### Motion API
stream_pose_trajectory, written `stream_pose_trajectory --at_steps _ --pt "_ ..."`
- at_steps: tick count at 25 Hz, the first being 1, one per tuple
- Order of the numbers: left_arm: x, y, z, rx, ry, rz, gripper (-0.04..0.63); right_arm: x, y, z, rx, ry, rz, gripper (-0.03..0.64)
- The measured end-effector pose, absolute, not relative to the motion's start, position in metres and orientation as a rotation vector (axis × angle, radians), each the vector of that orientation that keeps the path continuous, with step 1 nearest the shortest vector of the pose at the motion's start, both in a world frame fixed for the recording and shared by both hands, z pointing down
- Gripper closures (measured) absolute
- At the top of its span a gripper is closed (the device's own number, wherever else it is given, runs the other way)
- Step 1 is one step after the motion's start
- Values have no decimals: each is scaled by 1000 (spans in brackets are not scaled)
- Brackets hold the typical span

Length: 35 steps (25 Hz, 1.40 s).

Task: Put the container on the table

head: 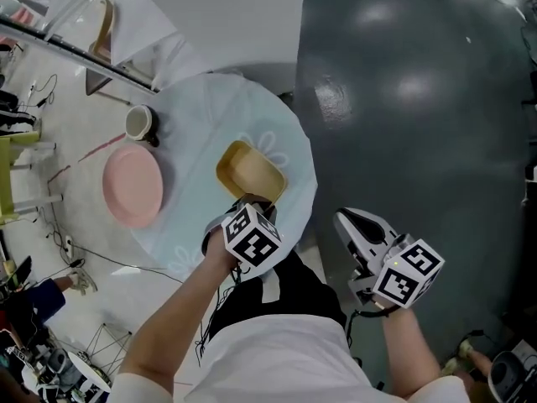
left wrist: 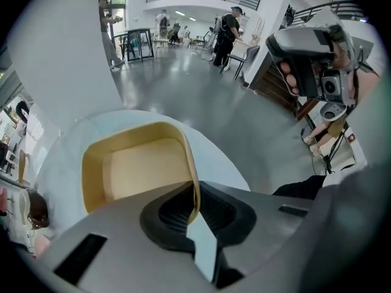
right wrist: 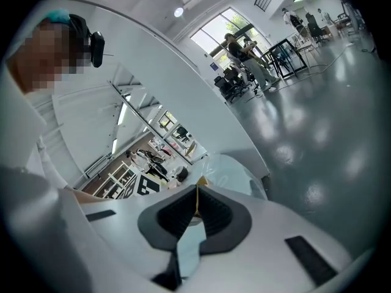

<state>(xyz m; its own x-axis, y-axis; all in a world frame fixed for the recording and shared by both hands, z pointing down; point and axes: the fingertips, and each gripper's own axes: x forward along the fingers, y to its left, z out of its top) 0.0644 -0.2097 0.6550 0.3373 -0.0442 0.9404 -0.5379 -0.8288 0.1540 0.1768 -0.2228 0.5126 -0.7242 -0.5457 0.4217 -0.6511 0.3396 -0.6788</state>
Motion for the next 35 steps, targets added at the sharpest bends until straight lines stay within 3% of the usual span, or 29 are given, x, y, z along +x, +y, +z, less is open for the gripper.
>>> stream_pose_trajectory --at_steps 17,21,35 --pt "69 -205 681 2152 -543 1629 565 181 -211 519 1093 -2448 1350 592" --pt "77 -202 679 2166 -536 1647 508 187 -209 516 1094 -2450 1351 592" --pt "68 -210 638 2246 -678 1532 506 173 -208 507 1064 -2488 1316 592"
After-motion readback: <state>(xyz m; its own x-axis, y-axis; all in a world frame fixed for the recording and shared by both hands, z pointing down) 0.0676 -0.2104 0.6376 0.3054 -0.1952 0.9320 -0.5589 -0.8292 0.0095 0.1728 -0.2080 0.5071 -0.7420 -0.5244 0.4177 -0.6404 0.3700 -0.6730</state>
